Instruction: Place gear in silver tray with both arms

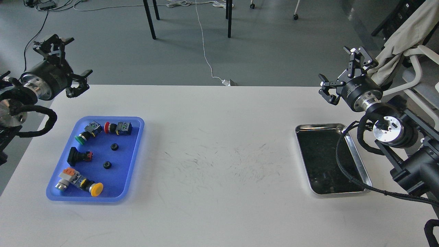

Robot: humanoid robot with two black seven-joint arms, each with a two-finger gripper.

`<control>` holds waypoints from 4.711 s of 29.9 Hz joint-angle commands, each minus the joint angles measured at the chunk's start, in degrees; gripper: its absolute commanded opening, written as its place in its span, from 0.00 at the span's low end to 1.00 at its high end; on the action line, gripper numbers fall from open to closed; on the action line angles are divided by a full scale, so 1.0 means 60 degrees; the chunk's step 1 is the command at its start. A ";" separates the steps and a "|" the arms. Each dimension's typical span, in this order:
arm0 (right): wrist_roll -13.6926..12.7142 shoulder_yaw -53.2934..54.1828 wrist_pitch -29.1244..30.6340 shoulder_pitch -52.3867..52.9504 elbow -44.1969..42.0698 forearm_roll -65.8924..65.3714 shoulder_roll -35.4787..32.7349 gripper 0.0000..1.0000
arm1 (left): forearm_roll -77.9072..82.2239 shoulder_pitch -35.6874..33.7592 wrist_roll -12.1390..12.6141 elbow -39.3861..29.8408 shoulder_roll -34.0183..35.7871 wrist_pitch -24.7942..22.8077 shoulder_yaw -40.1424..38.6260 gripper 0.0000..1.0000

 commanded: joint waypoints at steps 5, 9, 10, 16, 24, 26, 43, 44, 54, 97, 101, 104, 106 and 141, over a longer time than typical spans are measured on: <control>-0.0016 0.0027 -0.0039 -0.0002 -0.0001 -0.0002 -0.0004 0.99 | 0.0239 0.0013 -0.0379 -0.0064 0.0019 -0.0069 -0.0021 0.99; -0.0089 0.0085 -0.0069 -0.0002 -0.0016 0.0042 -0.0033 0.99 | 0.0180 -0.0001 -0.0379 -0.0020 0.0004 -0.0112 -0.0035 0.99; -0.0104 0.0114 -0.0069 -0.0002 -0.0016 0.0057 -0.0019 0.99 | 0.0165 -0.0001 -0.0379 -0.0006 0.0004 -0.0141 -0.0035 0.99; -0.0177 0.0320 -0.0083 0.0013 -0.0133 0.0262 0.0025 0.99 | 0.0092 -0.0001 -0.0218 -0.0049 0.0063 -0.0815 -0.0152 0.99; -0.0177 0.0393 -0.0215 0.0042 -0.0148 0.0321 0.0025 0.99 | -0.0419 0.0072 0.0822 -0.0035 -0.0127 -0.0874 -0.0562 0.99; -0.0192 0.0539 -0.0230 0.0042 -0.0163 0.0321 0.0025 0.99 | -0.0625 0.0130 0.0837 -0.0006 -0.0215 -0.0816 -0.0680 0.99; -0.0177 0.0745 -0.0230 0.0071 -0.0485 0.0453 0.0186 0.99 | -0.0802 0.0277 0.0705 0.0288 -0.0743 -0.0391 -0.1413 0.99; -0.0163 0.0759 -0.0244 0.0100 -0.0514 0.0453 0.0215 0.99 | -0.0787 0.0291 0.0705 0.0288 -0.0743 -0.0405 -0.1412 0.99; -0.0133 0.0789 -0.0215 0.0408 -0.0734 0.0453 0.0230 0.99 | -0.0743 0.0277 0.0720 0.0273 -0.0684 -0.0420 -0.1383 0.99; -0.0074 0.0642 -0.0201 0.0306 -0.0675 0.0379 0.0260 0.99 | -0.0670 0.0277 0.0734 0.0229 -0.0596 -0.0391 -0.1325 0.99; -0.0074 0.0627 -0.0201 0.0306 -0.0675 0.0365 0.0245 0.99 | -0.0655 0.0277 0.0720 0.0185 -0.0582 -0.0405 -0.1207 0.99; -0.0074 0.0627 -0.0201 0.0306 -0.0675 0.0365 0.0245 0.99 | -0.0641 0.0277 0.0734 0.0185 -0.0494 -0.0405 -0.1149 0.99; -0.0074 0.0613 -0.0201 0.0306 -0.0675 0.0365 0.0245 0.99 | -0.0582 0.0277 0.0793 0.0142 -0.0436 -0.0405 -0.1062 0.99; -0.0074 0.0408 -0.0186 0.0189 -0.0631 0.0277 0.0172 0.99 | 0.2787 -0.0250 -0.0202 -0.3169 0.4193 -0.2245 0.1429 0.98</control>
